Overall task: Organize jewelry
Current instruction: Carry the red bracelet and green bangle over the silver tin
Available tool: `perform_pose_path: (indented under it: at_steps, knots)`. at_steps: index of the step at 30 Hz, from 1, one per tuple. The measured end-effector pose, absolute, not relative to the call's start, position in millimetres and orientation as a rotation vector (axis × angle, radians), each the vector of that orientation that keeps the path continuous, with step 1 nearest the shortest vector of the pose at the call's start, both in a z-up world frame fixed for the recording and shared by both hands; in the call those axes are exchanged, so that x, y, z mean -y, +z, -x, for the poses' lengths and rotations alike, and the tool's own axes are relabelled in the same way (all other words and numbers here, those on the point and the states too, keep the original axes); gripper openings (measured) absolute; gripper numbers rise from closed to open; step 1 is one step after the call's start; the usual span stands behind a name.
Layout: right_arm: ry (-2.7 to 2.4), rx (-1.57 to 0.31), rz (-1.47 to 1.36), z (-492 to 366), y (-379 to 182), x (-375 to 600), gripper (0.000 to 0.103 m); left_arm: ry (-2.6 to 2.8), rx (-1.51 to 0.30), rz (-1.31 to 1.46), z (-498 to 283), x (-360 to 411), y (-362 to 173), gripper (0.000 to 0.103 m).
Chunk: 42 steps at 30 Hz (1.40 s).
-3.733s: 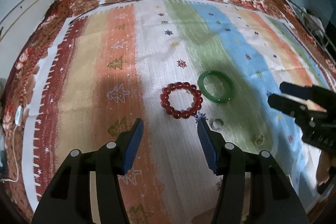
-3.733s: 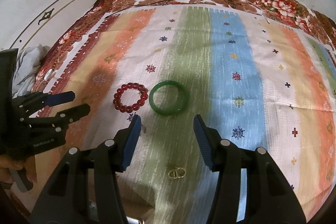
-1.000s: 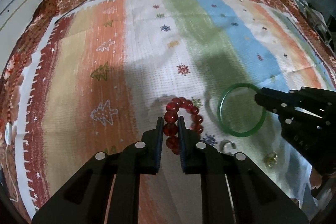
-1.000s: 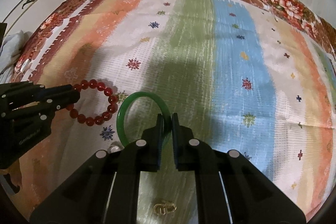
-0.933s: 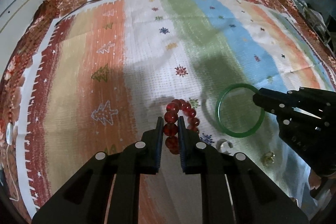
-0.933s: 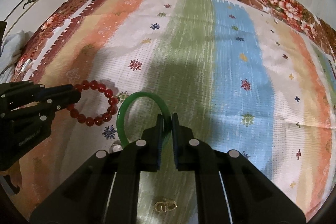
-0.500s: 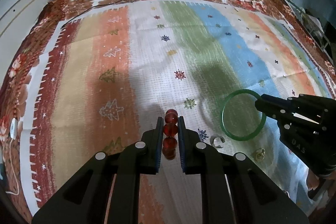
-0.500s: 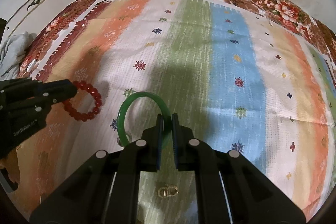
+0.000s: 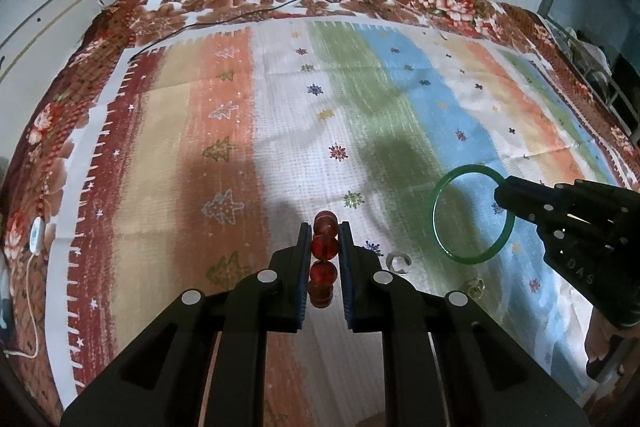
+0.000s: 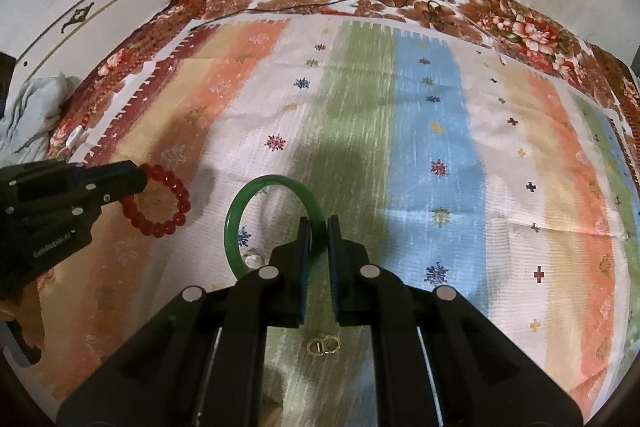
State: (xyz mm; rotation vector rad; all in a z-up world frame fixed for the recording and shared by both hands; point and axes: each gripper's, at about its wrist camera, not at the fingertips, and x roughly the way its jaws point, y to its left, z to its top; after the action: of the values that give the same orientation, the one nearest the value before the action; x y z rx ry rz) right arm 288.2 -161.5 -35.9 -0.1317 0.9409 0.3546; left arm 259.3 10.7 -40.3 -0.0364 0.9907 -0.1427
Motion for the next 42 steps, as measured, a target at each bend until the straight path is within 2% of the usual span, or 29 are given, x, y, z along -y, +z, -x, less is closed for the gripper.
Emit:
perform_pose_path:
  at_steps: [12,30,42]
  knots:
    - [0.382,-0.884,0.104,-264.7,-7.8,164.2,0.010,-0.168,-0.912,0.074,-230.3,-10.9,-9.4,0.013]
    - [0.416,-0.865,0.071,-212.7,0.0,182.5,0.010,-0.248,-0.827,0.053,-175.1,10.8,20.9,0.013]
    - [0.472,-0.832,0.085,-172.7,13.4,181.7,0.010,-0.289,-0.815,0.031,-141.6,21.4,25.5,0.013]
